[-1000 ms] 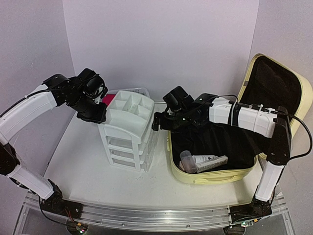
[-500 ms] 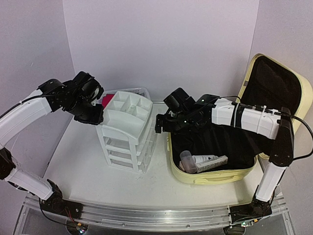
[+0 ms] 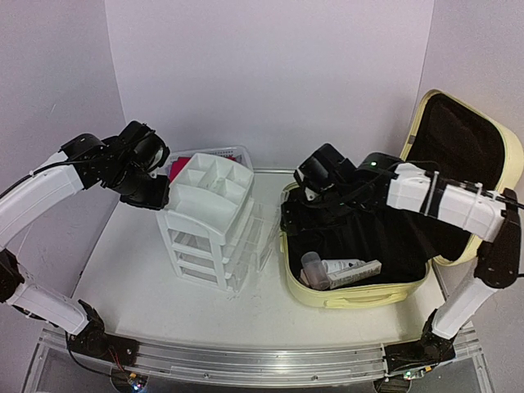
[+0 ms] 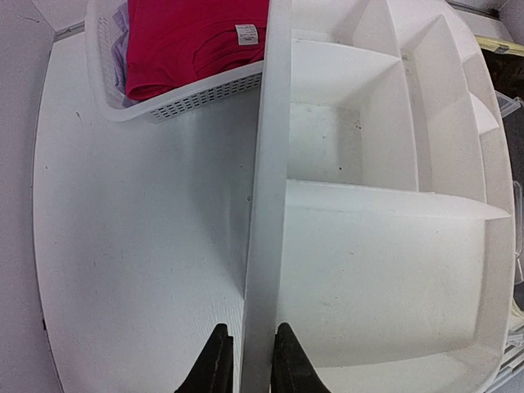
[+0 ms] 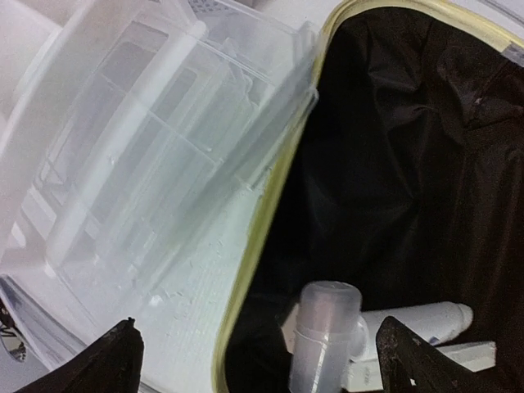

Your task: Open, take out, and arrange the luggage

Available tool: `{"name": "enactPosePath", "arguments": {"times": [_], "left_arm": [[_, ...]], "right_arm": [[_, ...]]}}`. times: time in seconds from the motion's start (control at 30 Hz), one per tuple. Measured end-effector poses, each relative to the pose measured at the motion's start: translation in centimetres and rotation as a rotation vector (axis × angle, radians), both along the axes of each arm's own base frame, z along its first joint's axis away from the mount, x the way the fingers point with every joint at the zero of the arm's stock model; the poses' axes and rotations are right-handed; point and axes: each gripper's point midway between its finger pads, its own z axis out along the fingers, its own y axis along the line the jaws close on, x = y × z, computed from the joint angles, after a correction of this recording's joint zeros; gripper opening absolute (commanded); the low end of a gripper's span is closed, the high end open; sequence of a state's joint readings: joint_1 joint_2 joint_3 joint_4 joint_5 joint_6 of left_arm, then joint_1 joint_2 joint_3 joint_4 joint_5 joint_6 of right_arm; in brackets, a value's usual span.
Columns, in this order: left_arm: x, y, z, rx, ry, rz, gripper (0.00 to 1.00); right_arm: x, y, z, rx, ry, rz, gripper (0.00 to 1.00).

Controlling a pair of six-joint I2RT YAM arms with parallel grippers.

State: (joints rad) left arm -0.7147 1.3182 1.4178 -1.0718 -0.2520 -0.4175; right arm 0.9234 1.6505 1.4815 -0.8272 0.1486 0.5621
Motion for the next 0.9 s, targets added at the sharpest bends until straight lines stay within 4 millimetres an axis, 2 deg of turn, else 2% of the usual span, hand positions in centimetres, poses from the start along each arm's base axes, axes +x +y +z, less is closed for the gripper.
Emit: {"name": "enactPosePath", "arguments": {"times": [0.13,0.27,0.33,0.43,0.47,0.5,0.6,0.7,0.9], "left_arm": [[0.1,0.4,0.0,0.020,-0.009,0.010,0.17],[0.2,0.6,0.0,0.037,-0.018,0.009,0.17],[0.3,0.7,0.0,0.043,-0.021,0.006,0.17],[0.3,0.7,0.0,0.047,-0.022,0.003,0.17],[0.3,0.7,0.0,0.047,-0.022,0.003,0.17],[0.3,0.7,0.0,0.047,-0.022,0.003,0.17],[0.3,0.7,0.0,0.046,-0.022,0.002,0.17],[0.2,0.7,0.0,0.043,-0.022,0.001,0.16],[0.2,0.7,0.0,0.037,-0.026,0.001,0.17]], "right_arm": [[-2.2,-3.8,1.9,0.002,-0.033,0.030,0.98],[-3.4,-6.4,2.1,0.012,-0.039,0.016,0.98],[-3.7,-7.0,0.9,-0.008,-0.015,0.005,0.96],[-3.9,-6.8,-2.1,-0.060,0.060,0.001,0.68],[-3.9,-6.6,-3.2,-0.080,0.088,0.000,0.61],[-3.9,-6.4,-4.1,-0.095,0.110,0.000,0.58],[-4.0,-6.0,-7.2,-0.144,0.188,-0.009,0.58],[-4.1,-5.9,-9.0,-0.178,0.228,-0.011,0.59],[-4.0,-5.0,-10.5,-0.159,0.256,-0.018,0.58]]}}
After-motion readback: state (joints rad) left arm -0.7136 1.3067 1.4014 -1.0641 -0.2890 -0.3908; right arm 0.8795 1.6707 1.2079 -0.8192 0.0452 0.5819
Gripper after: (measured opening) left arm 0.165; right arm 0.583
